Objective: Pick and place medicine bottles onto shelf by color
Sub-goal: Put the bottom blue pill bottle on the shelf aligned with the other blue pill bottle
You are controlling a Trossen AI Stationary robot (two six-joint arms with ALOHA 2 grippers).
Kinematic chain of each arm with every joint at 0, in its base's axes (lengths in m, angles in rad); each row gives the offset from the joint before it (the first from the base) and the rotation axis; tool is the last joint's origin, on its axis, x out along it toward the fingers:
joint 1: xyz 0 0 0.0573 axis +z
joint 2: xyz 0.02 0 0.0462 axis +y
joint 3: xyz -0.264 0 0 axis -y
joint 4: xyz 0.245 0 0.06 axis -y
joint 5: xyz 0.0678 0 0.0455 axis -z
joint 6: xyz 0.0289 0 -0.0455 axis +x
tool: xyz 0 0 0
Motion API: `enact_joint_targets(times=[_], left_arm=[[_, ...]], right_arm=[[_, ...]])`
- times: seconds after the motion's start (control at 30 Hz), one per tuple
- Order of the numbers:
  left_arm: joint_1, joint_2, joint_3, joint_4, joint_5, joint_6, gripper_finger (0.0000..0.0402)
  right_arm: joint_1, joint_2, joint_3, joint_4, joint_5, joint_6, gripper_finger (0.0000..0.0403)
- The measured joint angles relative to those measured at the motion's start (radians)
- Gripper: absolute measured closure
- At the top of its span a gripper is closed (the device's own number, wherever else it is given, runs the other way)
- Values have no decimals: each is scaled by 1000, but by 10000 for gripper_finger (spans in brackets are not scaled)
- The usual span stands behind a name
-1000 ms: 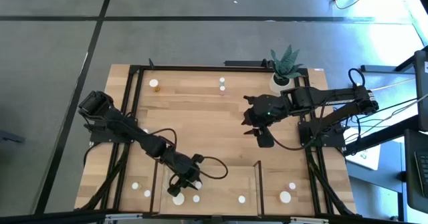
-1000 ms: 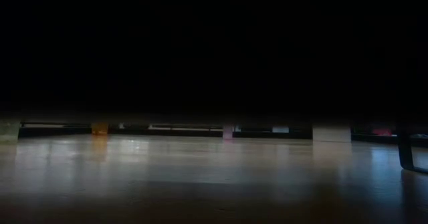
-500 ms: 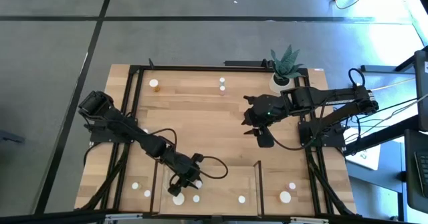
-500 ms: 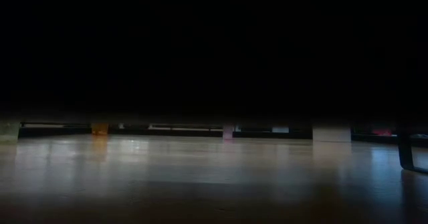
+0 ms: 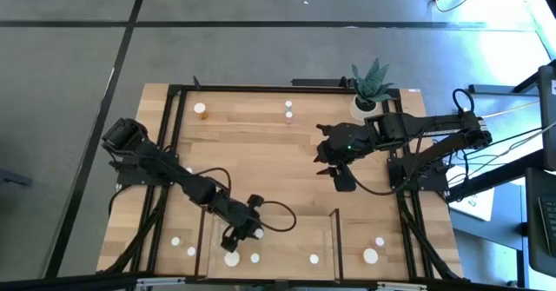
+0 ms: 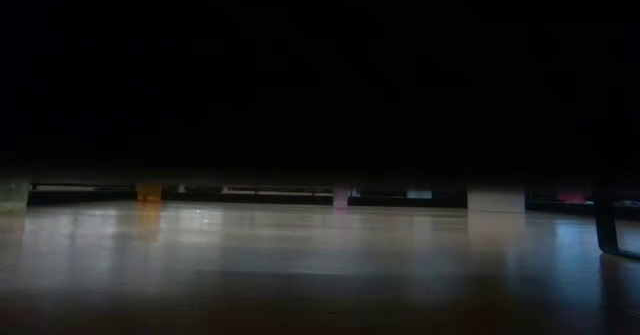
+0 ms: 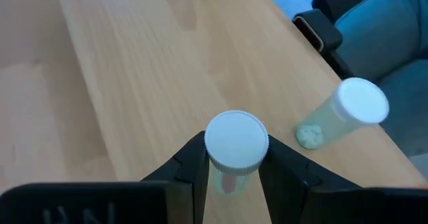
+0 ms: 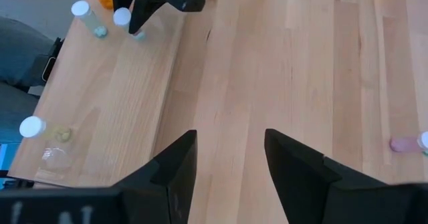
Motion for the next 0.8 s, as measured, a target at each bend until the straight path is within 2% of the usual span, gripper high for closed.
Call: enact_joint_targets(times=[0.8], left_arm=[[-2, 0, 0, 1, 22, -11, 299]], right_arm=[[0, 0, 0, 1, 0, 2, 226]])
